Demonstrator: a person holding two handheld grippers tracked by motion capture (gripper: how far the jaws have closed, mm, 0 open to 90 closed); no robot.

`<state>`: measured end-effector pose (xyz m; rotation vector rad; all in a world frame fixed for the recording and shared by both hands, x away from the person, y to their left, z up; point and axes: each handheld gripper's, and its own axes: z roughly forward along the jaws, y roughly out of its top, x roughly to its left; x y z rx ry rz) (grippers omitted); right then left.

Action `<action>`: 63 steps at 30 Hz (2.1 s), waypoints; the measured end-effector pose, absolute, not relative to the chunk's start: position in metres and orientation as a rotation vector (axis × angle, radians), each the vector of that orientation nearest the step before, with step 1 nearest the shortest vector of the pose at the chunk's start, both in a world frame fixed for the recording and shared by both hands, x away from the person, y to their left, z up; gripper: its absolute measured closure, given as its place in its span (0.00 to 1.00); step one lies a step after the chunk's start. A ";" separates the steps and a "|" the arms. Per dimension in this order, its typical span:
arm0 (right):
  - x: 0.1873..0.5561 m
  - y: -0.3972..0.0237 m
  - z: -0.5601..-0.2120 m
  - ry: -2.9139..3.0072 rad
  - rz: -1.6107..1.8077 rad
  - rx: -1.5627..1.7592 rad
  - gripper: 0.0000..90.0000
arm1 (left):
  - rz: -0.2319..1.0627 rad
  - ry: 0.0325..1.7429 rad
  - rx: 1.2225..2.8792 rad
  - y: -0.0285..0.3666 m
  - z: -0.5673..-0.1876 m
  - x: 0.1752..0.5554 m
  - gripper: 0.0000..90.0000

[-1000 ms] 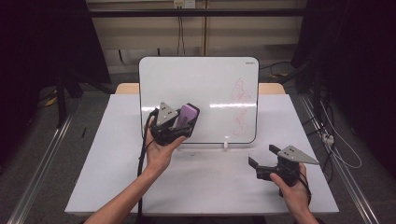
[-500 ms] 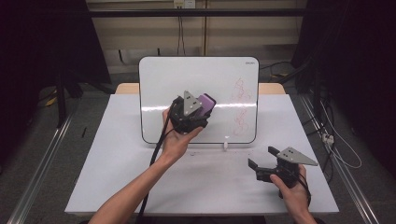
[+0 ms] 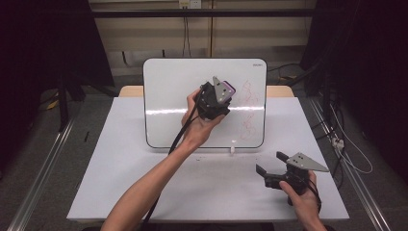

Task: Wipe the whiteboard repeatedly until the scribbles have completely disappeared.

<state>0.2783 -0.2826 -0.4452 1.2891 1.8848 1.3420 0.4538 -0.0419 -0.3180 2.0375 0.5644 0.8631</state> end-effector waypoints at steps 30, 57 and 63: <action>0.279 -0.285 -0.448 1.897 1.359 1.303 0.07 | 1.083 0.484 2.071 -0.109 -0.320 0.489 0.46; 0.279 -0.286 -0.449 1.894 1.344 1.308 0.08 | 1.073 0.403 2.035 -0.119 -0.333 0.485 0.46; 0.279 -0.285 -0.448 1.892 1.340 1.308 0.08 | 1.054 0.299 2.068 -0.128 -0.361 0.458 0.46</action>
